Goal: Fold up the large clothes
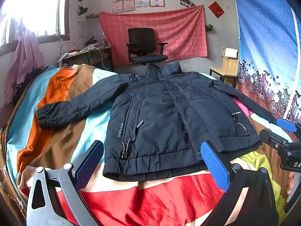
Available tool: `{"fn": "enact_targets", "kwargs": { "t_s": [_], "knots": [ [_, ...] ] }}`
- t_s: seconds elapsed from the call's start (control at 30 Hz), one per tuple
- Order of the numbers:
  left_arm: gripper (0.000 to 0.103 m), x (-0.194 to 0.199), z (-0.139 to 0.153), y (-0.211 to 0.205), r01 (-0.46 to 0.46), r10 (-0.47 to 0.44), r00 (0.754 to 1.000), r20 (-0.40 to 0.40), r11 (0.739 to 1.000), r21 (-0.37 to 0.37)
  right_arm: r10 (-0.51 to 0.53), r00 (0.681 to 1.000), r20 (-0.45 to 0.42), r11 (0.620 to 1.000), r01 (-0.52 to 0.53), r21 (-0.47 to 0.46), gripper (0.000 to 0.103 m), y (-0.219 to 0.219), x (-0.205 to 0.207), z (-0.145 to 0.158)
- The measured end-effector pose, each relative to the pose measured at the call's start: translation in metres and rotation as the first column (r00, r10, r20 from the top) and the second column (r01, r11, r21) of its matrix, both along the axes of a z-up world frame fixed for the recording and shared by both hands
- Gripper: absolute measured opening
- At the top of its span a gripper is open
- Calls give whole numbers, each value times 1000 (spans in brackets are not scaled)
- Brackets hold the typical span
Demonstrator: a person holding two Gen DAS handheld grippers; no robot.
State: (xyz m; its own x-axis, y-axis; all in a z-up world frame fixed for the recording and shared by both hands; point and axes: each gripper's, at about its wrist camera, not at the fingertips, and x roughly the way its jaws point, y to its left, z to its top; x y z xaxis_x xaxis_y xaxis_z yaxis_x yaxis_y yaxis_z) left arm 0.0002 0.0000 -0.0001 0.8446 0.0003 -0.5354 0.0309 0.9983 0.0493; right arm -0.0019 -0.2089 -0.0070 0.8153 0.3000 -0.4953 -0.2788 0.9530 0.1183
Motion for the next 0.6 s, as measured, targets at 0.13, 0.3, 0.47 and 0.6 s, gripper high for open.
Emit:
{"fn": "enact_targets", "kwargs": {
  "t_s": [0.13, 0.3, 0.47, 0.6],
  "knots": [
    [101, 0, 0, 0, 0, 0, 1000, 6, 1000, -1, 1, 1000, -3, 1000, -1, 1, 103, 0, 0, 0],
    [101, 0, 0, 0, -1, 1, 1000, 7, 1000, 0, 0, 1000, -4, 1000, 0, -1, 103, 0, 0, 0],
    [101, 0, 0, 0, -2, 2, 1000, 6, 1000, 0, 0, 1000, -3, 1000, 0, -1, 103, 0, 0, -1],
    [101, 0, 0, 0, -1, 1, 1000, 5, 1000, 1, 1, 1000, -4, 1000, -1, -1, 103, 0, 0, -1]
  ]
}}
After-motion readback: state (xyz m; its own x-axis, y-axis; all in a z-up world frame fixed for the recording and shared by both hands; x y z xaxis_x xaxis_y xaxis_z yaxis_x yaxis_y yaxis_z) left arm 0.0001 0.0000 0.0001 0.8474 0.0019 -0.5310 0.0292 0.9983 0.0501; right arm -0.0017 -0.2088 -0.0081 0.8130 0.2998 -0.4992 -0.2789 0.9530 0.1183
